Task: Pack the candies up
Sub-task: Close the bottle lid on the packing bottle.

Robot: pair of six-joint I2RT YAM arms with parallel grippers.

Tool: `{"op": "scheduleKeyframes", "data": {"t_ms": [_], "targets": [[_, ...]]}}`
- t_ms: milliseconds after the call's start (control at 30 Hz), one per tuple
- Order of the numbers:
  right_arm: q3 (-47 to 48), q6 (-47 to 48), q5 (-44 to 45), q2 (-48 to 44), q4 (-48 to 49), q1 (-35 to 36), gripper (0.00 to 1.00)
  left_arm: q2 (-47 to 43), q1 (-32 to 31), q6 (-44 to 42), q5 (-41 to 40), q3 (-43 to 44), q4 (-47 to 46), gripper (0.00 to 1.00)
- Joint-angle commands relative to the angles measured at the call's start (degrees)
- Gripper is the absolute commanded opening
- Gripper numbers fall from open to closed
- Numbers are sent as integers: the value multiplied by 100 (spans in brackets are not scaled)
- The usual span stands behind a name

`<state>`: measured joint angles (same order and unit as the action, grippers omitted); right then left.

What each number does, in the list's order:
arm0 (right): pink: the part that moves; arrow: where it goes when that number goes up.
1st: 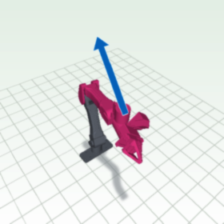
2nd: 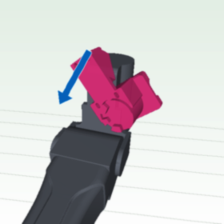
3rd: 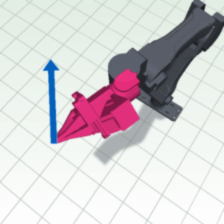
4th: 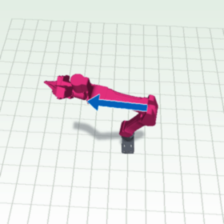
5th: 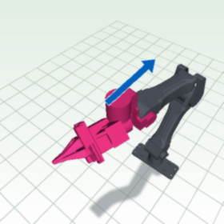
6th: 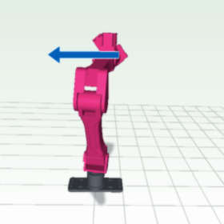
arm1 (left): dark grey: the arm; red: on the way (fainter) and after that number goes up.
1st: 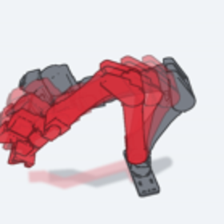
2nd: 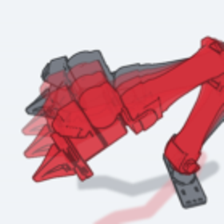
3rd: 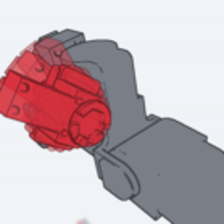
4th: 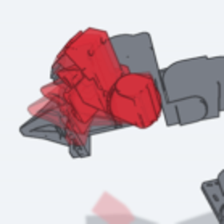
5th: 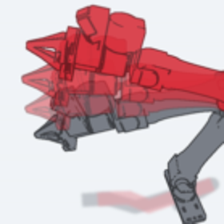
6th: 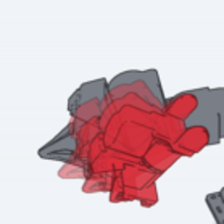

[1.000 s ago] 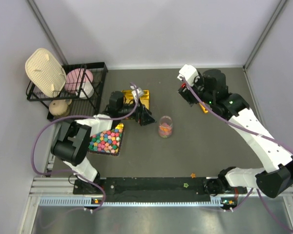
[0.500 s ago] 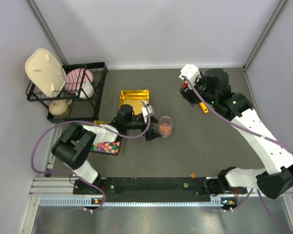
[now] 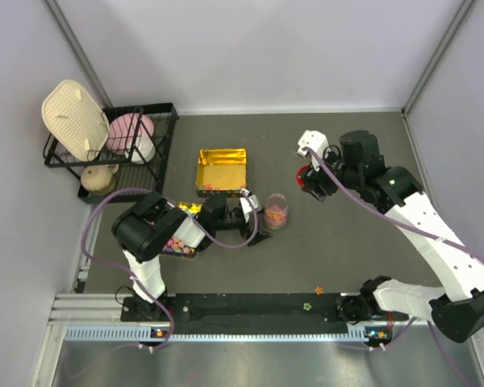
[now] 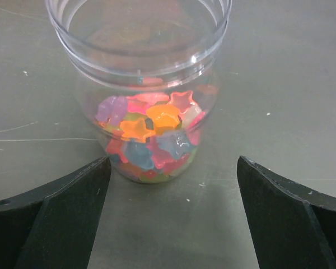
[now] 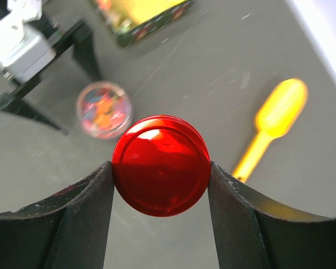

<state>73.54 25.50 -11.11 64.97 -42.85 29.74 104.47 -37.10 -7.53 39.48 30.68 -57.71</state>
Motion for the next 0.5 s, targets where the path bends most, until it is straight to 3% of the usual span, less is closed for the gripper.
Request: {"op": "scheduleKeyframes", "data": {"t_ms": [0,467], "targets": [[-173,-18,-655,165,-136,-29,52,390,-104,32,-301,-211,-1970,99],[-243,-18,-787,789,-101,217,50,1392,-350,340,-803,-255,-3956,99]]}}
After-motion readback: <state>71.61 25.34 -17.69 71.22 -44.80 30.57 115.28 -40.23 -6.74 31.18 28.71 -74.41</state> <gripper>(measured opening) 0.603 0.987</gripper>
